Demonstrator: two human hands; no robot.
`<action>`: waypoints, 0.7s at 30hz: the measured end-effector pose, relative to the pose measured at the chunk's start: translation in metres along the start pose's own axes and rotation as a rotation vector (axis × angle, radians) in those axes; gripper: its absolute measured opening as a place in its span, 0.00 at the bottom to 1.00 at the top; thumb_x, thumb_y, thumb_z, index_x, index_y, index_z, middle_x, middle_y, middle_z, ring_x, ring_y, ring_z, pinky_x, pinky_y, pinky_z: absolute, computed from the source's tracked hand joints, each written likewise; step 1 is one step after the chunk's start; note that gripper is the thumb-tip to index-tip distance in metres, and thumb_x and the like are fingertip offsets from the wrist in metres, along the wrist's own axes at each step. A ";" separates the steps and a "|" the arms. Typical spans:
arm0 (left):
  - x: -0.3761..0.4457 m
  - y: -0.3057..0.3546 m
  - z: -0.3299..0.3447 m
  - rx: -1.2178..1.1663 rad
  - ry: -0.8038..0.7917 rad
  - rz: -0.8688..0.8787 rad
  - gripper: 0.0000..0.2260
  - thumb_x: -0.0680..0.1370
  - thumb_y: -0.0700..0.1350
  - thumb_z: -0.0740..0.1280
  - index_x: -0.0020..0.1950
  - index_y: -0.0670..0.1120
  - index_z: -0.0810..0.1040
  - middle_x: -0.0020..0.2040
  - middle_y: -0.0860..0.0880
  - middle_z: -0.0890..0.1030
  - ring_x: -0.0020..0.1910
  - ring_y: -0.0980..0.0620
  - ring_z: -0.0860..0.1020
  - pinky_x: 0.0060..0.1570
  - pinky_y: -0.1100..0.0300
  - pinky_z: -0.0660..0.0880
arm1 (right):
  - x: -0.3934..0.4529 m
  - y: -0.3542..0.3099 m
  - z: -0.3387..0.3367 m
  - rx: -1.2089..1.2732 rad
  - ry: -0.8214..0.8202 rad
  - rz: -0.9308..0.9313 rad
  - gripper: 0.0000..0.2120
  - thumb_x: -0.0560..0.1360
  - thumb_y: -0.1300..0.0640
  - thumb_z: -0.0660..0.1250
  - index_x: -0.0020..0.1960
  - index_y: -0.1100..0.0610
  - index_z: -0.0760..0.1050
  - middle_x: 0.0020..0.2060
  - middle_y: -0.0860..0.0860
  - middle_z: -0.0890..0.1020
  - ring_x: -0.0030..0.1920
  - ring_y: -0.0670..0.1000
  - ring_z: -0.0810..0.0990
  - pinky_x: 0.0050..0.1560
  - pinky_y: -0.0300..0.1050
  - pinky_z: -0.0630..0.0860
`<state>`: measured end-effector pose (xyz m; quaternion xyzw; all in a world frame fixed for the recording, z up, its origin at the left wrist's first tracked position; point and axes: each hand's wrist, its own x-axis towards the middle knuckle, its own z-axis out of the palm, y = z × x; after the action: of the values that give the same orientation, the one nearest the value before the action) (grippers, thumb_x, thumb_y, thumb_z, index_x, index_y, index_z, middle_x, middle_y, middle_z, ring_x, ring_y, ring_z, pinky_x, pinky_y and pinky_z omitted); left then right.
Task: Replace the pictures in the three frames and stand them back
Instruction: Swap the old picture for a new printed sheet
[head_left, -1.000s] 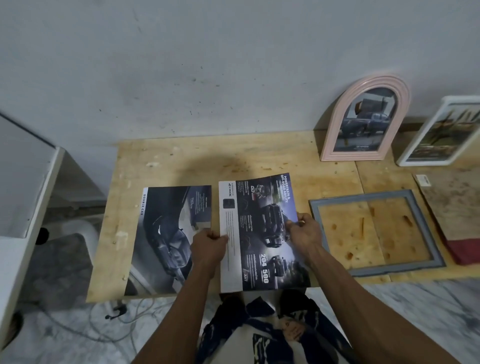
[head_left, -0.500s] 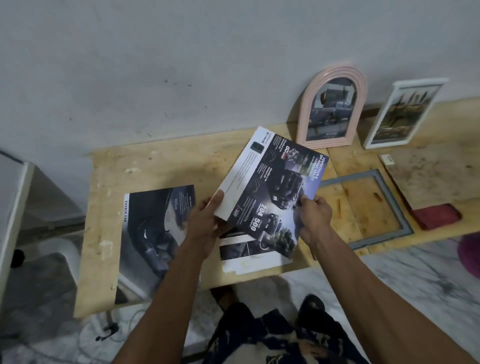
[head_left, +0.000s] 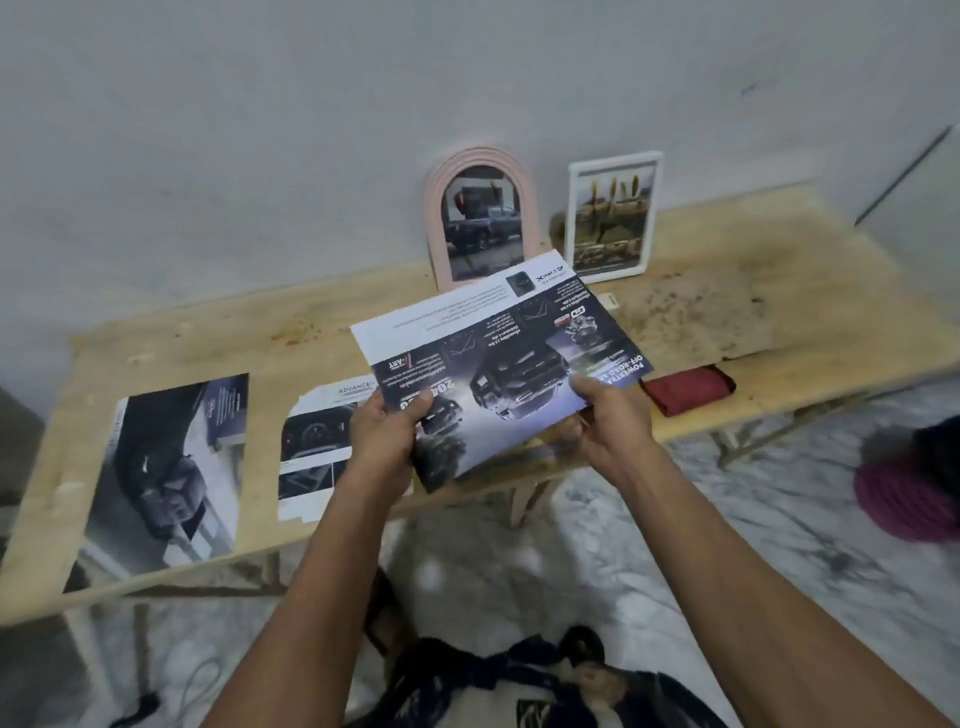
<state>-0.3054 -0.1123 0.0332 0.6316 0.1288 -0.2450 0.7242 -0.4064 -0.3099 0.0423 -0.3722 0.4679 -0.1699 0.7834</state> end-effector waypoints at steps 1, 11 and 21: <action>-0.008 -0.004 0.004 0.020 -0.019 -0.014 0.08 0.76 0.33 0.71 0.52 0.43 0.82 0.49 0.42 0.86 0.46 0.44 0.84 0.47 0.51 0.81 | 0.003 -0.012 -0.020 0.029 0.030 -0.020 0.08 0.74 0.70 0.68 0.52 0.67 0.77 0.38 0.59 0.82 0.30 0.53 0.81 0.29 0.43 0.77; -0.042 -0.025 0.019 0.083 0.009 -0.101 0.08 0.76 0.30 0.68 0.53 0.38 0.81 0.40 0.43 0.86 0.34 0.48 0.84 0.34 0.57 0.81 | 0.043 -0.062 -0.095 -0.514 -0.168 -0.039 0.08 0.74 0.62 0.72 0.52 0.61 0.80 0.47 0.59 0.85 0.44 0.57 0.84 0.47 0.56 0.81; 0.018 -0.044 0.029 0.119 0.207 -0.181 0.15 0.68 0.28 0.75 0.54 0.34 0.80 0.45 0.37 0.86 0.37 0.42 0.85 0.38 0.54 0.81 | 0.090 -0.058 -0.081 -0.711 -0.113 -0.027 0.06 0.75 0.67 0.68 0.41 0.59 0.79 0.39 0.60 0.84 0.38 0.58 0.82 0.43 0.54 0.80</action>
<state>-0.3164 -0.1482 -0.0088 0.6811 0.2445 -0.2497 0.6434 -0.4256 -0.4384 0.0079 -0.6365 0.4486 0.0141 0.6272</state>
